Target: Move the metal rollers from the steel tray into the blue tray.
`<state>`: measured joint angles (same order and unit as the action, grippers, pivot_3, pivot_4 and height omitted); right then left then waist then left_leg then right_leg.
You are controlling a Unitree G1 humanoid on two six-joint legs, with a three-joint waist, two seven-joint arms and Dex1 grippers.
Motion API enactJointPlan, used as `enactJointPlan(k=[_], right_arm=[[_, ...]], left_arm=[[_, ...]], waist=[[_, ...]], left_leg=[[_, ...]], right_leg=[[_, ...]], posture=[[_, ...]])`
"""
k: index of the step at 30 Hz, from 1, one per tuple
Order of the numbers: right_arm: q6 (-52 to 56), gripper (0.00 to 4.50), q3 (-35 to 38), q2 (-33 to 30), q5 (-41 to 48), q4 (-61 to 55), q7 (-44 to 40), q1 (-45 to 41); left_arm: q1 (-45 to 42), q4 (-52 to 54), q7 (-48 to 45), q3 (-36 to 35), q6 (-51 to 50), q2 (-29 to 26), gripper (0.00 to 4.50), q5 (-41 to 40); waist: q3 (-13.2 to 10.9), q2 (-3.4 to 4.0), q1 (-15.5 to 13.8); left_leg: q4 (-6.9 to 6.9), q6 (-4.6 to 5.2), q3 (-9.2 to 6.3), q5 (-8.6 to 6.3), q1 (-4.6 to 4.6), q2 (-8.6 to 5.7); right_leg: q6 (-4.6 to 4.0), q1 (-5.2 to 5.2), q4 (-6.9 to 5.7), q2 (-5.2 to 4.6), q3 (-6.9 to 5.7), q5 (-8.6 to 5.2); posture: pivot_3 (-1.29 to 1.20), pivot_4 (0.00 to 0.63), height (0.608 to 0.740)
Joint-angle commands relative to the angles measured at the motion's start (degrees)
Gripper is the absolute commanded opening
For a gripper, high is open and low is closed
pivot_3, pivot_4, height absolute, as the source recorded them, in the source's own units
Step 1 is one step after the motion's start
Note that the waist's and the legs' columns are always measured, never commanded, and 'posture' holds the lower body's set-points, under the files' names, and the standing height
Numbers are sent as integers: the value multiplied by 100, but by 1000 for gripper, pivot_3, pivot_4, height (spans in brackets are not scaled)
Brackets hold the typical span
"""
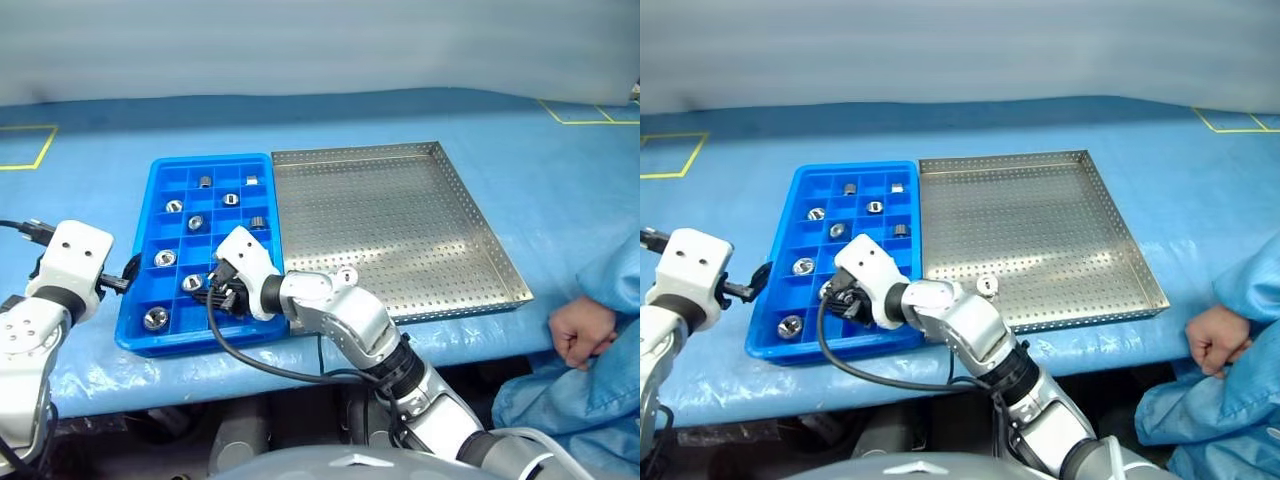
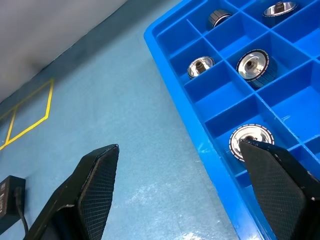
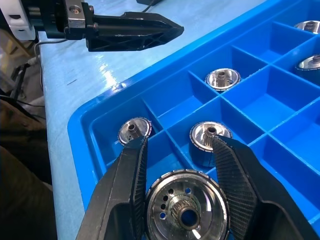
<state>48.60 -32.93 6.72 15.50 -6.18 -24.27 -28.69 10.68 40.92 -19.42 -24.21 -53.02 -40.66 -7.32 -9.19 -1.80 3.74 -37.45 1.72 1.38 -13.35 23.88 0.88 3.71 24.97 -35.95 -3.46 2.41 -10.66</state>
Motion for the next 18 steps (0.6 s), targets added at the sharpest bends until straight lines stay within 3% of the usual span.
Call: enactJointPlan(k=[1, 18], right_arm=[[-128, 1684, -39, 36, -58, -148, -58, -56], [-145, 1681, -139, -200, -348, -272, -148, -41]], left_arm=[[-32, 281, -25, -140, 19, 4, 4198, 39], [-195, 161, -60, 101, 116, 50, 4198, 47]], waist=[[0, 0, -1], [2, -4, -2]], left_leg=[[1, -1, -1, 0, 0, 1], [9, -7, -7, 6, -7, 1]], right_leg=[[-1, 0, 0, 0, -2, -1], [-7, -10, -1, 4, -11, -4]], posture=[[11, 150, 740], [-17, 150, 740]])
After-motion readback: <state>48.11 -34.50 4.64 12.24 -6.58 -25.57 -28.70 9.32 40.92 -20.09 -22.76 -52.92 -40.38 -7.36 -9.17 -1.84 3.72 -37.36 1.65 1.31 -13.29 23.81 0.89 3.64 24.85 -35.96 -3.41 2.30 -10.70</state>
